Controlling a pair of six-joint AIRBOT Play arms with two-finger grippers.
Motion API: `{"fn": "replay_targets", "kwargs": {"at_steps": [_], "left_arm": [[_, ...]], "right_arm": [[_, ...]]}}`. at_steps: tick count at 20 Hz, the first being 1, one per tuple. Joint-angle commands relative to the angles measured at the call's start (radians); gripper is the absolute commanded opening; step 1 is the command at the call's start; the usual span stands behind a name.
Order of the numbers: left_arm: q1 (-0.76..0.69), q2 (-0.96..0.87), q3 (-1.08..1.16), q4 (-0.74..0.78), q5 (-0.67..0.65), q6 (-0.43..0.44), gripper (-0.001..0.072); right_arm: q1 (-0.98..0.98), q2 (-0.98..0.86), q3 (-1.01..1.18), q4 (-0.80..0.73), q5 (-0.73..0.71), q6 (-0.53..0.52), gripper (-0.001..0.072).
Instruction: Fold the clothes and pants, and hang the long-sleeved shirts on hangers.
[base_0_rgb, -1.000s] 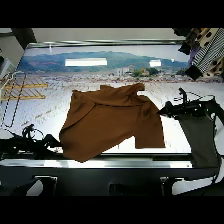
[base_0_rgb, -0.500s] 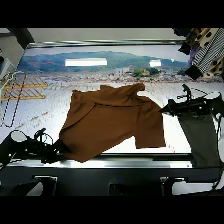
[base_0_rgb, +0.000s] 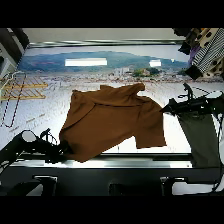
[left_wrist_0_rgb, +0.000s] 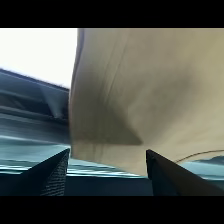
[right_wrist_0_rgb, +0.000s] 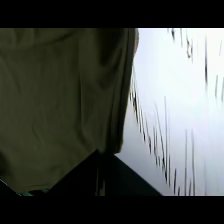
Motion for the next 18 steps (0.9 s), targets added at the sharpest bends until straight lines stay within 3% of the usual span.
{"fn": "replay_targets", "kwargs": {"at_steps": [1,2,4,5,9,13,18], "left_arm": [[-0.04,-0.018,0.0,-0.011,0.076,-0.036,0.0521],[-0.052,-0.028,0.0,-0.023,0.081,-0.035,0.0442],[-0.061,-0.031,0.011,-0.037,0.085,-0.019,0.0104],[-0.061,-0.029,0.025,-0.044,0.088,-0.003,0.0018],[-0.058,-0.027,0.185,-0.043,0.115,0.056,0.0017],[-0.058,-0.027,0.482,0.008,0.176,0.09,0.0016],[-0.058,0.003,0.964,0.22,0.164,0.09,0.0016]], "right_arm": [[0.0,0.001,0.0,0.0,0.013,-0.001,0.003],[0.0,0.001,0.0,0.0,0.015,-0.001,0.003],[0.0,0.01,0.0,0.001,0.022,-0.011,0.0029],[0.0,0.022,0.0,0.002,0.023,-0.025,0.0029],[0.019,0.1,0.0,0.096,-0.006,-0.08,0.0028],[0.163,0.219,0.071,0.114,-0.17,-0.095,0.0027],[0.235,0.439,0.307,0.106,-0.383,-0.039,0.0027]]}}
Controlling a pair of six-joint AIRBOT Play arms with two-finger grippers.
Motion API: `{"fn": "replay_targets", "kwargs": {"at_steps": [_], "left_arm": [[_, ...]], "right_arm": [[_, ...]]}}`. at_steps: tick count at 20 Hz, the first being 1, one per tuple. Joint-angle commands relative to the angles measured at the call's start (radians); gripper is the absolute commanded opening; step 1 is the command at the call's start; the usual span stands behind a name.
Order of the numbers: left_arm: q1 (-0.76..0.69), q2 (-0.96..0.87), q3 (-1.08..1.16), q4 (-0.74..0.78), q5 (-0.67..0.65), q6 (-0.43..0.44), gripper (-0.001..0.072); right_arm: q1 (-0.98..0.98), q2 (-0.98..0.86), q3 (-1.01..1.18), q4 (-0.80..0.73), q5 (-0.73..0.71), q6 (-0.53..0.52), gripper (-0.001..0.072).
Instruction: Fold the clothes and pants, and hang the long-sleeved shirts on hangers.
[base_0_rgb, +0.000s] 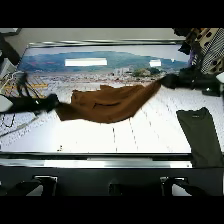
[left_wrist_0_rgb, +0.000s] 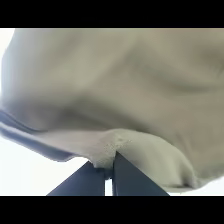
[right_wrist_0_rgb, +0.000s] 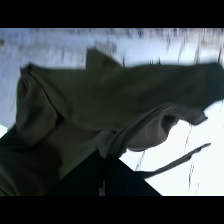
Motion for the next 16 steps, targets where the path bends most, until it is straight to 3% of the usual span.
{"fn": "replay_targets", "kwargs": {"at_steps": [1,5,10,16], "left_arm": [[-0.001,0.033,0.334,0.164,0.008,0.006,0.0016],[-0.001,0.135,0.576,0.309,-0.006,-0.121,0.0016],[-0.001,0.313,0.628,0.496,-0.205,-0.301,0.0016],[-0.001,0.349,0.621,0.56,-0.282,-0.306,0.0016]], "right_arm": [[0.035,0.174,0.163,-0.029,-0.152,0.047,0.0027],[0.035,0.407,0.295,-0.153,-0.132,0.15,0.0027],[0.035,0.664,0.327,-0.281,-0.162,0.361,0.0027],[0.035,0.649,0.327,-0.309,-0.165,0.513,0.0027]]}}
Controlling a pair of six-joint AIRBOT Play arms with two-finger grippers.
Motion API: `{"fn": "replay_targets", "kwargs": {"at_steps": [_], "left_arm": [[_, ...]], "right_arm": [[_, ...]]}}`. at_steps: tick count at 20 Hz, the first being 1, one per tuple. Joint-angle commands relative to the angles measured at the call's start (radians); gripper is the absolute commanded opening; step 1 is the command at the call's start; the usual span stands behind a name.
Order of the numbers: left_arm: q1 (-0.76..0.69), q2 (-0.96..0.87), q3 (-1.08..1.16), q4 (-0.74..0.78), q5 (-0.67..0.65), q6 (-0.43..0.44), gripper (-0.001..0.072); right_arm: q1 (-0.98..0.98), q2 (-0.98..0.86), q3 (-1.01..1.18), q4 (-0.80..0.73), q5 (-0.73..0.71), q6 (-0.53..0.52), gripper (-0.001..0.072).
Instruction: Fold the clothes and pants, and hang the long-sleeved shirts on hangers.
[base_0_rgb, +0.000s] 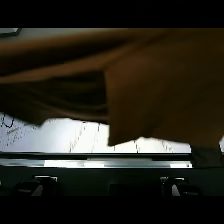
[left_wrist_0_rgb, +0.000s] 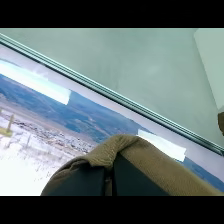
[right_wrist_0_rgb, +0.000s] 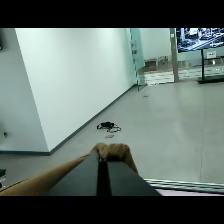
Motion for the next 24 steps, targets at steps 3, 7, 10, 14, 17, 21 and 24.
{"fn": "replay_targets", "kwargs": {"at_steps": [3,7,10,14,17,21,24], "left_arm": [[-0.002,-0.078,-0.048,0.044,-0.051,0.034,0.0016],[-0.001,-0.307,-0.198,0.043,-0.039,0.123,0.0017],[-0.001,-0.549,-0.291,0.02,0.056,0.131,0.0017],[-0.002,-0.871,-0.299,-0.036,0.293,0.142,0.0017],[-0.001,-1.064,-0.227,-0.07,0.366,0.142,0.0017],[0.0,-1.243,-0.08,-0.138,0.332,0.179,0.0017],[0.0,-1.275,-0.037,-0.185,0.32,0.194,0.0072]], "right_arm": [[0.001,-0.162,0.002,-0.026,0.197,0.179,0.0027],[0.001,-0.488,-0.023,-0.026,0.39,0.179,0.0028],[0.02,-0.709,-0.098,-0.035,0.311,0.098,0.0028],[0.108,-1.013,-0.123,-0.038,0.077,0.016,0.0028],[0.14,-1.177,-0.123,-0.032,-0.117,0.021,0.0028],[0.145,-1.27,-0.122,-0.023,-0.174,0.074,0.0029],[0.144,-1.273,-0.119,-0.023,-0.165,0.073,0.0077]]}}
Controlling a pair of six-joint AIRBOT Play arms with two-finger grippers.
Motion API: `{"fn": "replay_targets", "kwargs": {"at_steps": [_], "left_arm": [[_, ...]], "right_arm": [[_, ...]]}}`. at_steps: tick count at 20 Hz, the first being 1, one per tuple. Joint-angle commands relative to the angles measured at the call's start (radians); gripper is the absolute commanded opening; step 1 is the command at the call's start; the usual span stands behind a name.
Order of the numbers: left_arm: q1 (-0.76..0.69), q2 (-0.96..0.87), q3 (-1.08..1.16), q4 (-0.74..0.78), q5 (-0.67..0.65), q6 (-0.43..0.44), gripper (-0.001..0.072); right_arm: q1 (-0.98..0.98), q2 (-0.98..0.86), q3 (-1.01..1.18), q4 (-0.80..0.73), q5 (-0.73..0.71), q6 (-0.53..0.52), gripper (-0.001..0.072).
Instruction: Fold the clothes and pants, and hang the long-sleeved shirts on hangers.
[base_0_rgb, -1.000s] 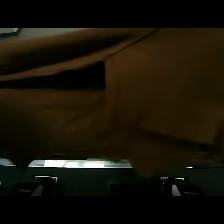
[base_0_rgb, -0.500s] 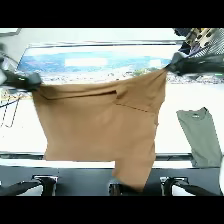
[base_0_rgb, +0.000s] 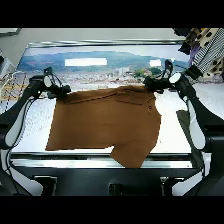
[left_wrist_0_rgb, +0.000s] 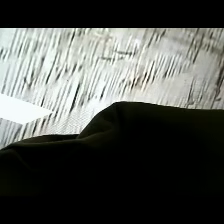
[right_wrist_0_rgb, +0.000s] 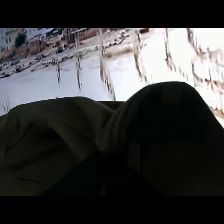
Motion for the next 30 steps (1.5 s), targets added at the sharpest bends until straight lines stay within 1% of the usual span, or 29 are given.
{"fn": "replay_targets", "kwargs": {"at_steps": [1,2,3,4,6,7,8,9,10,11,12,15,17,18,19,20,23,25,30], "left_arm": [[0.004,-0.061,0.057,-0.053,-0.004,0.021,0.0184],[0.011,-0.056,0.07,-0.053,-0.025,0.021,0.0347],[0.023,-0.051,0.087,-0.053,-0.055,0.019,0.0425],[0.042,-0.045,0.109,-0.053,-0.098,0.02,0.0439],[0.093,-0.026,0.148,-0.053,-0.202,0.041,0.0439],[0.122,-0.008,0.153,-0.053,-0.248,0.07,0.0445],[0.153,0.018,0.153,-0.053,-0.303,0.12,0.0464],[0.18,0.04,0.152,-0.053,-0.359,0.163,0.0464],[0.208,0.063,0.152,-0.053,-0.423,0.197,0.0464],[0.231,0.085,0.146,-0.054,-0.47,0.201,0.0465],[0.257,0.118,0.116,-0.076,-0.484,0.199,0.0464],[0.312,0.257,-0.066,-0.1,-0.478,0.203,0.0464],[0.349,0.378,-0.237,-0.117,-0.447,0.209,0.0464],[0.366,0.441,-0.324,-0.122,-0.428,0.211,0.0464],[0.387,0.51,-0.416,-0.133,-0.407,0.211,0.0464],[0.407,0.573,-0.496,-0.142,-0.388,0.215,0.0464],[0.47,0.74,-0.69,-0.19,-0.35,0.235,0.0463],[0.5,0.808,-0.762,-0.23,-0.342,0.269,0.0464],[0.51,0.834,-0.789,-0.265,-0.332,0.282,0.0464]], "right_arm": [[0.002,-0.027,0.003,0.002,-0.021,0.008,0.0177],[-0.004,-0.019,0.005,0.003,-0.008,0.008,0.0239],[-0.012,-0.006,0.005,0.003,0.01,0.008,0.0289],[-0.026,0.013,0.005,0.003,0.039,0.005,0.0318],[-0.074,0.065,0.005,0.009,0.148,-0.059,0.0319],[-0.11,0.095,0.004,0.009,0.233,-0.107,0.0319],[-0.148,0.12,0.002,0.01,0.326,-0.157,0.0319],[-0.192,0.151,-0.01,0.011,0.42,-0.206,0.0319],[-0.236,0.187,-0.044,0.011,0.497,-0.243,0.0318],[-0.274,0.228,-0.1,0.011,0.546,-0.272,0.0318],[-0.311,0.278,-0.186,0.015,0.568,-0.294,0.0316],[-0.403,0.458,-0.548,0.022,0.556,-0.323,0.0318],[-0.42,0.565,-0.758,0.02,0.534,-0.344,0.0321],[-0.42,0.613,-0.844,0.027,0.514,-0.354,0.0334],[-0.42,0.651,-0.911,0.033,0.492,-0.355,0.0425],[-0.42,0.683,-0.971,0.033,0.473,-0.355,0.0476],[-0.42,0.723,-1.076,0.046,0.456,-0.374,0.047],[-0.42,0.723,-1.101,0.052,0.426,-0.375,0.047],[-0.42,0.722,-1.106,0.098,0.353,-0.406,0.0469]]}}
